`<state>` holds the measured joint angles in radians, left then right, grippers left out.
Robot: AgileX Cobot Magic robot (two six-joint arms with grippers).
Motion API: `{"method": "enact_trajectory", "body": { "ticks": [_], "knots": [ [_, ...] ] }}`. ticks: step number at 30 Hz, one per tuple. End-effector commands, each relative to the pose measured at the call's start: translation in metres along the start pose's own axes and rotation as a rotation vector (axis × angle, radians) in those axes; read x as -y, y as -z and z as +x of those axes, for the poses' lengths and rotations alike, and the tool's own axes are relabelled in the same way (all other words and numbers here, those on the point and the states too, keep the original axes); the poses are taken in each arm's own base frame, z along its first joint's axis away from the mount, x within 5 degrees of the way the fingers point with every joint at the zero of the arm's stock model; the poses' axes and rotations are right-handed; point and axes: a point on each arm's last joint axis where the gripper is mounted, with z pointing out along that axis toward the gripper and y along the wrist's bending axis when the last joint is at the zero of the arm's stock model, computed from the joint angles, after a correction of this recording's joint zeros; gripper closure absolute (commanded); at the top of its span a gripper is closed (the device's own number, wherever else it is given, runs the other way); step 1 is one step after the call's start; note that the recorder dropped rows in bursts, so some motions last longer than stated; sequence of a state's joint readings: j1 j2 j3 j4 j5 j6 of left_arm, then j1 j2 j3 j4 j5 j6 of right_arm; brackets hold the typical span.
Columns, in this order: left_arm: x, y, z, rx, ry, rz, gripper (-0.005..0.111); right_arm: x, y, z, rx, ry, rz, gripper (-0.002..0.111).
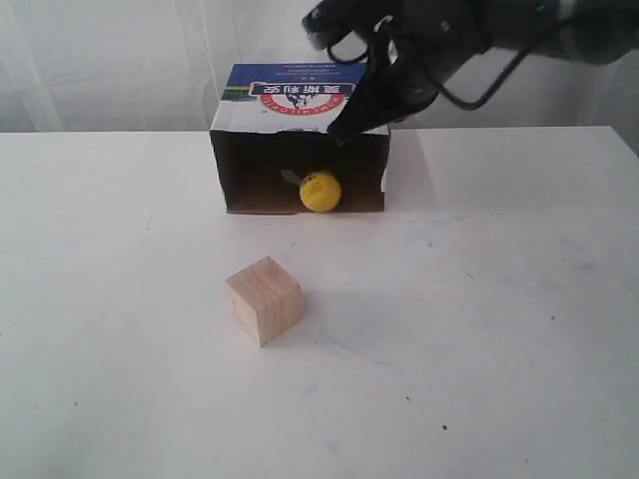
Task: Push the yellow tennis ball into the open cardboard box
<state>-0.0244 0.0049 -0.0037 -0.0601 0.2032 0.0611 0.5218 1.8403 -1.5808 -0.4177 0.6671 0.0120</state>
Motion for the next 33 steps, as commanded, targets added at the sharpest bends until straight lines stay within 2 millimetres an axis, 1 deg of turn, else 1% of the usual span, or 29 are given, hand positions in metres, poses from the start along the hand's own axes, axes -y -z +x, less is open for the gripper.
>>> {"method": "enact_trajectory", "body": {
  "ticks": [1,2,3,4,5,6,7,8,9,11,13,15,18,21,27,33],
  "knots": [
    [0.000,0.000,0.001,0.004,0.013,-0.002,0.107,-0.006,0.032,0.028,-0.068,-0.024,-0.016,0.108],
    [0.000,0.000,0.001,0.004,0.013,-0.002,0.107,-0.010,0.036,0.033,-0.074,-0.024,-0.028,0.108],
    [0.000,0.000,0.001,0.004,0.013,-0.002,0.107,-0.017,0.044,0.043,-0.076,-0.036,-0.042,0.108],
    [0.000,0.000,0.001,0.004,0.013,-0.002,0.107,-0.023,0.051,0.055,-0.066,-0.053,-0.060,0.108],
    [0.000,0.000,0.001,0.004,0.012,-0.002,0.107,-0.025,0.056,0.062,-0.053,-0.072,-0.069,0.108],
    [0.000,0.000,0.001,0.004,0.012,-0.002,0.107,-0.029,0.066,0.077,-0.018,-0.122,-0.085,0.108],
    [0.000,0.000,0.001,0.004,0.012,-0.002,0.107,-0.031,0.073,0.086,0.005,-0.144,-0.096,0.108],
    [0.000,0.000,0.001,0.004,0.012,-0.002,0.107,-0.036,0.085,0.104,0.043,-0.193,-0.121,0.108],
    [0.000,0.000,0.001,0.004,0.012,-0.002,0.107,-0.037,0.093,0.111,0.074,-0.213,-0.132,0.108],
    [0.000,0.000,0.001,0.004,0.012,-0.002,0.107,-0.040,0.120,0.134,0.169,-0.288,-0.159,0.108],
    [0.000,0.000,0.001,0.004,0.012,-0.002,0.107,-0.041,0.134,0.148,0.181,-0.332,-0.174,0.108],
    [0.000,0.000,0.001,0.004,0.012,-0.002,0.107,-0.041,0.144,0.156,0.252,-0.352,-0.183,0.108],
    [0.000,0.000,0.001,0.004,0.012,-0.002,0.107,-0.043,0.151,0.162,0.320,-0.367,-0.191,0.108],
    [0.000,0.000,0.001,0.004,0.012,-0.002,0.107,-0.048,0.149,0.172,0.333,-0.373,-0.202,0.108],
    [0.000,0.000,0.001,0.004,0.012,-0.002,0.107,-0.056,0.144,0.181,0.451,-0.385,-0.229,0.108],
    [0.000,0.000,0.001,0.004,0.012,-0.002,0.107,-0.059,0.151,0.197,0.460,-0.386,-0.227,0.108]
  ]
}}
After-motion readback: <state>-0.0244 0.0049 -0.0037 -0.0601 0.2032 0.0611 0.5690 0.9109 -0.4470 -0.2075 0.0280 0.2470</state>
